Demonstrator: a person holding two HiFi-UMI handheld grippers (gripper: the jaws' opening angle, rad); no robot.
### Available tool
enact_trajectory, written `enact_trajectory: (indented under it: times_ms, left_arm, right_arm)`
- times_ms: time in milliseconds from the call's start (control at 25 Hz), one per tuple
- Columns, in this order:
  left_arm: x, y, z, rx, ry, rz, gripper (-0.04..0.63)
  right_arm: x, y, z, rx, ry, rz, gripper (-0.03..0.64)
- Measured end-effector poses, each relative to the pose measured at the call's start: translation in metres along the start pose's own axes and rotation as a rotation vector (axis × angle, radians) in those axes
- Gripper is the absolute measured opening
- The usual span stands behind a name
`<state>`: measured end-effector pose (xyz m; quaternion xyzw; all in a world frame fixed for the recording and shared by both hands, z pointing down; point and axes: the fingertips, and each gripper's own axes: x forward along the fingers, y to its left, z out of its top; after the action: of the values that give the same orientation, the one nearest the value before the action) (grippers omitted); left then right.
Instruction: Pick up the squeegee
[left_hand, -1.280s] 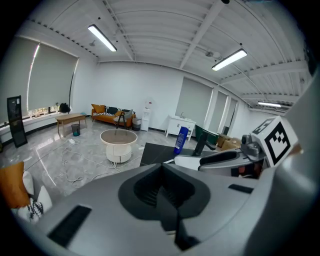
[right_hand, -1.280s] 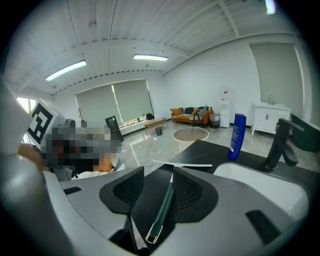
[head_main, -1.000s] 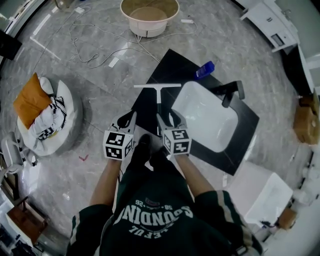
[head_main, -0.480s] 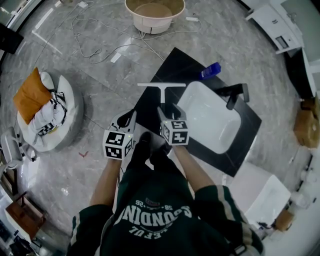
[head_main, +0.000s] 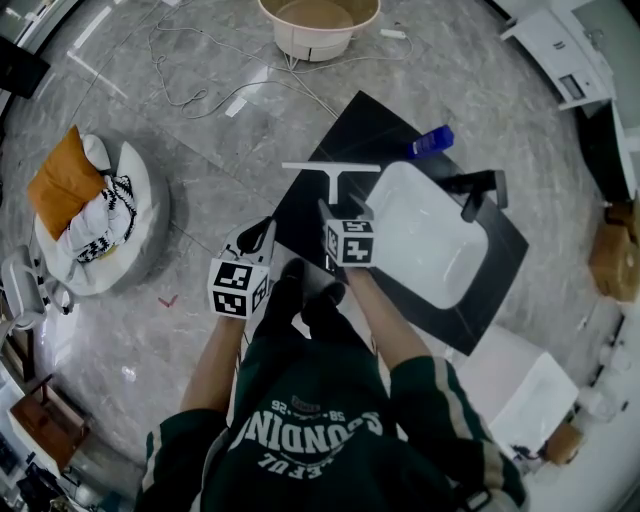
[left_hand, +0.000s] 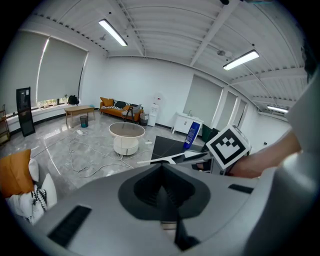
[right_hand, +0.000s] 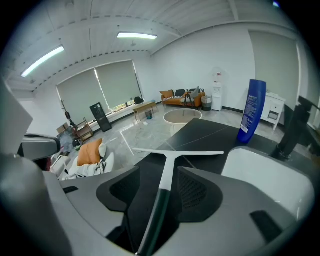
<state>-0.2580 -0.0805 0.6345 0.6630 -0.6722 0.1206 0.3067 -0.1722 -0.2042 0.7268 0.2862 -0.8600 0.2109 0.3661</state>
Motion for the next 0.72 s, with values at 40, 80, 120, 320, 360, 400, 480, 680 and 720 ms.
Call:
enact_trajectory:
  times_ms: [40, 80, 120, 320, 360, 400, 480, 680, 720]
  left_arm:
    - [0.001, 0.001, -0.001, -0.002, 0.0, 0.002, 0.002]
    - [0.001, 0.002, -0.001, -0.005, 0.0, 0.004, 0.002]
    - [0.001, 0.003, -0.002, -0.008, 0.0, 0.006, 0.002]
    - [-0.002, 0.01, -0.002, -0.018, 0.002, 0.01, 0.002]
    - [-0.002, 0.011, -0.003, -0.019, 0.003, 0.011, 0.002]
    - [-0.002, 0.012, -0.003, -0.02, 0.004, 0.011, 0.002]
    - [-0.003, 0.014, -0.005, -0.024, 0.008, 0.014, 0.002]
    - [-0.003, 0.02, -0.007, -0.031, 0.013, 0.02, 0.002]
    - [-0.002, 0.021, -0.008, -0.03, 0.014, 0.021, 0.002]
  right_arm:
    - [0.006, -0.001, -0.002, -0.007, 0.016, 0.001, 0.21]
    - [0.011, -0.003, -0.005, -0.014, 0.032, 0.001, 0.209]
    - [0.015, -0.005, -0.007, -0.02, 0.046, -0.004, 0.209]
    - [0.03, -0.014, -0.015, -0.034, 0.117, -0.037, 0.209]
    - [0.032, -0.016, -0.017, -0.033, 0.13, -0.039, 0.209]
    - [0.034, -0.017, -0.019, -0.031, 0.142, -0.041, 0.209]
    - [0.037, -0.019, -0.02, -0.028, 0.159, -0.046, 0.209]
    - [0.042, -0.018, -0.025, -0.013, 0.192, -0.034, 0.153]
    - [0.043, -0.018, -0.026, -0.013, 0.198, -0.033, 0.145]
